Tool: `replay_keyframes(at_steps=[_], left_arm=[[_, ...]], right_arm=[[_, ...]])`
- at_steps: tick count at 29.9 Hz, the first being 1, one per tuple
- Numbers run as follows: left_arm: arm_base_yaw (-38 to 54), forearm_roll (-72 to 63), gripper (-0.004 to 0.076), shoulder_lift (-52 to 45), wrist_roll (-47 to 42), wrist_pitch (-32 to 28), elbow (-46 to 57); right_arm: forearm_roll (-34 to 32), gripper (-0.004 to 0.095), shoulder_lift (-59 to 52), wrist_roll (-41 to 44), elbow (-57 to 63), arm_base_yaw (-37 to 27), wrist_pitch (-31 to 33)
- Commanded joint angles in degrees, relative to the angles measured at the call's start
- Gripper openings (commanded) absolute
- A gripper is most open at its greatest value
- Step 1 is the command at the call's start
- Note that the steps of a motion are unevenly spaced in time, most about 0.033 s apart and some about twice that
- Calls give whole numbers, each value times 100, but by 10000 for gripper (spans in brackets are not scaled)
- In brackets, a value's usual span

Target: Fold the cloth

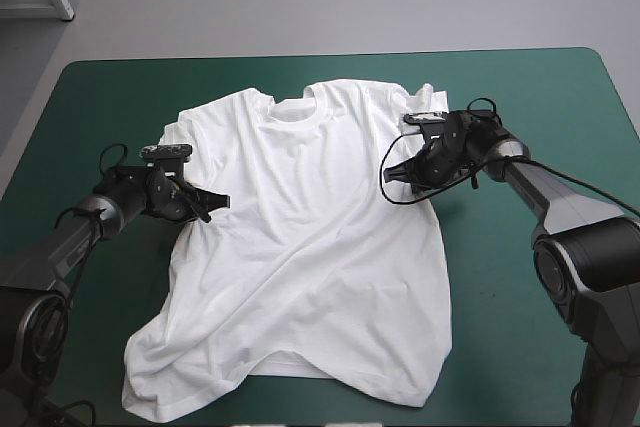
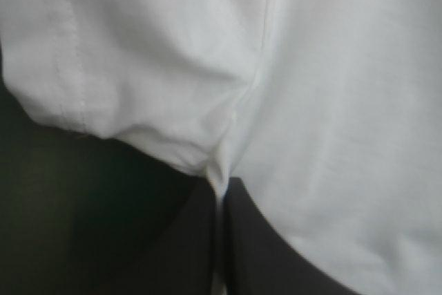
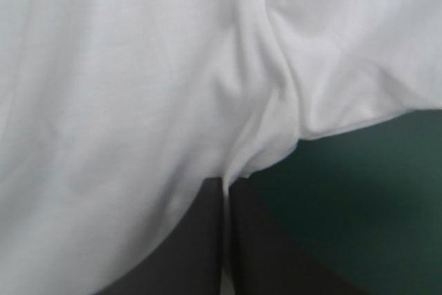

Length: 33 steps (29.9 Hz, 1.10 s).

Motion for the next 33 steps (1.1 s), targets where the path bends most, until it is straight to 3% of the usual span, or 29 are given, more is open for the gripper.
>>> replay_keyframes(at_steps=[1,14,24,29,33], left_arm=[[-21,-7,-10,-401,-55,87,-440],[-21,860,-10,-1478,271,1824,-3560],[-21,1674,-10,-1530,692,2868,-5187],[-21,1663,-10,-1519,720,2923,-5235],[-21,1561,-10,-1329,789,2475,-5264]], right_arm=[[-282,-14,-464,174,-220,27,112],[-1991,-14,-2237,1074,-1614,27,1059],[-2584,-14,-2986,1201,-2677,27,1622],[-2268,-14,-3077,1015,-3022,27,1473],[-2059,-14,-2905,775,-3046,27,614]])
